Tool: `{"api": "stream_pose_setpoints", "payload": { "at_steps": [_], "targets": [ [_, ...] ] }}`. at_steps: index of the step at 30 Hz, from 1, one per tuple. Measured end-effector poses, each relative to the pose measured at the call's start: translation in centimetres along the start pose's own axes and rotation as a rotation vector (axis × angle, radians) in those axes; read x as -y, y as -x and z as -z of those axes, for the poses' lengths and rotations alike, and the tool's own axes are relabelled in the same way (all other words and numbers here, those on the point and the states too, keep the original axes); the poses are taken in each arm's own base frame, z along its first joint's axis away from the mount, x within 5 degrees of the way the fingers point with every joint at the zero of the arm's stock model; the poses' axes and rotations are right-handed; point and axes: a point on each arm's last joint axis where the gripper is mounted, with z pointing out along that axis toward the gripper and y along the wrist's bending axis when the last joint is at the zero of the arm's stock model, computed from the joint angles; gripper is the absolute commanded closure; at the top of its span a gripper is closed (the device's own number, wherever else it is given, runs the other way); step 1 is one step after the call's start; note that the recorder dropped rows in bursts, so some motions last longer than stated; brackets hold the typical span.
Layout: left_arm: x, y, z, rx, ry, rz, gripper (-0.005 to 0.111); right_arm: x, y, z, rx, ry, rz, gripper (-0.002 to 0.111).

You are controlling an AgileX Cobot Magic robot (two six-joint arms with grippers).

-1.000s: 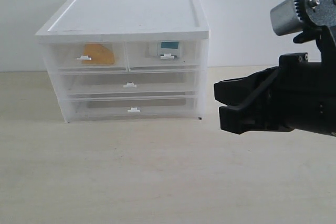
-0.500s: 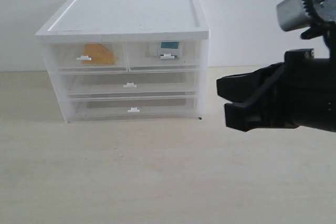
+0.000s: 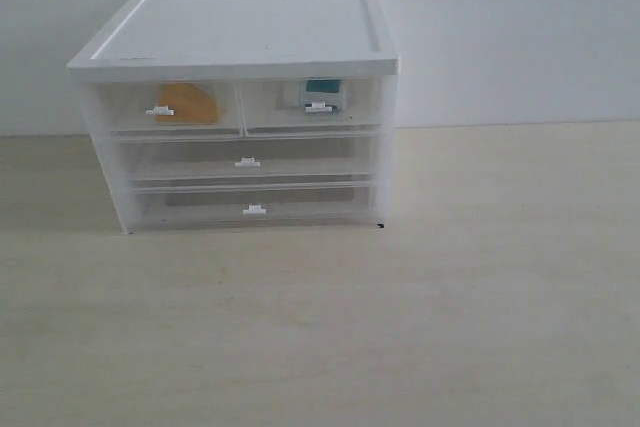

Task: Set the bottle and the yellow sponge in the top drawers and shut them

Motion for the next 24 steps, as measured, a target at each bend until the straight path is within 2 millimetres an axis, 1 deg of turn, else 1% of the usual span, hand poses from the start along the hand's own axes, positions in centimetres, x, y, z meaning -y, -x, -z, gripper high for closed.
{"api": "stream_pose_setpoints", "payload": {
  "at_steps": [4, 12, 16, 19, 24],
  "targets": [
    [0.0, 0.0, 0.0, 0.0, 0.0, 0.0, 0.103, 0.6, -1.4, 0.8, 0.01, -0.065, 0.011, 0.108],
    [0.0, 0.0, 0.0, 0.0, 0.0, 0.0, 0.103, 1.7, -5.9, 1.1, -0.095, -0.166, 0.019, 0.108],
    [0.0, 0.0, 0.0, 0.0, 0.0, 0.0, 0.103, 2.2, -7.6, 1.6, -0.119, -0.209, 0.021, 0.108],
    [0.0, 0.0, 0.0, 0.0, 0.0, 0.0, 0.103, 2.5, -7.3, 2.2, -0.055, -0.247, 0.017, 0.108],
    [0.0, 0.0, 0.0, 0.0, 0.0, 0.0, 0.103, 2.7, -7.3, 2.2, -0.048, -0.269, 0.013, 0.108]
  ]
}}
